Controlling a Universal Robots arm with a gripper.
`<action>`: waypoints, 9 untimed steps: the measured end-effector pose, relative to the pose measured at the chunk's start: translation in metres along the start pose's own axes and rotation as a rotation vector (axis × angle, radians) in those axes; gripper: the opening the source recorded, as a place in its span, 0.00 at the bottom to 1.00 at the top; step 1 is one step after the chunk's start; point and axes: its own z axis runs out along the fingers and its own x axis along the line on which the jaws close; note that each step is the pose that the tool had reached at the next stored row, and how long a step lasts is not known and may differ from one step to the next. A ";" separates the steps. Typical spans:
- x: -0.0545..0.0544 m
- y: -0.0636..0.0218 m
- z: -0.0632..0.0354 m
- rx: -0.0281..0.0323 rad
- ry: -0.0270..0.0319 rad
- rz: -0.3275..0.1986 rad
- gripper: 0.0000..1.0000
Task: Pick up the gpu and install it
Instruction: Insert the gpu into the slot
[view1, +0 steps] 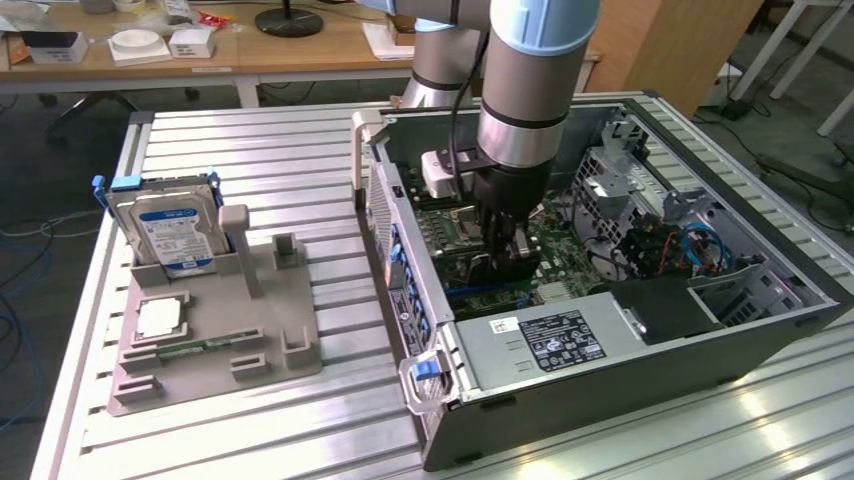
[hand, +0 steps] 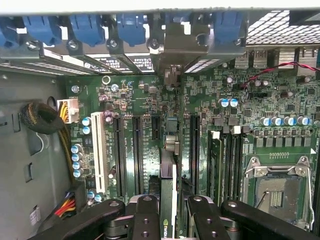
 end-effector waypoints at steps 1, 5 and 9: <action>0.000 0.0000 0.0000 -0.0001 0.0001 0.000 0.26; 0.000 0.0002 0.0001 0.0001 -0.0002 0.000 0.26; 0.000 0.0010 0.0001 0.0001 -0.0003 0.000 0.26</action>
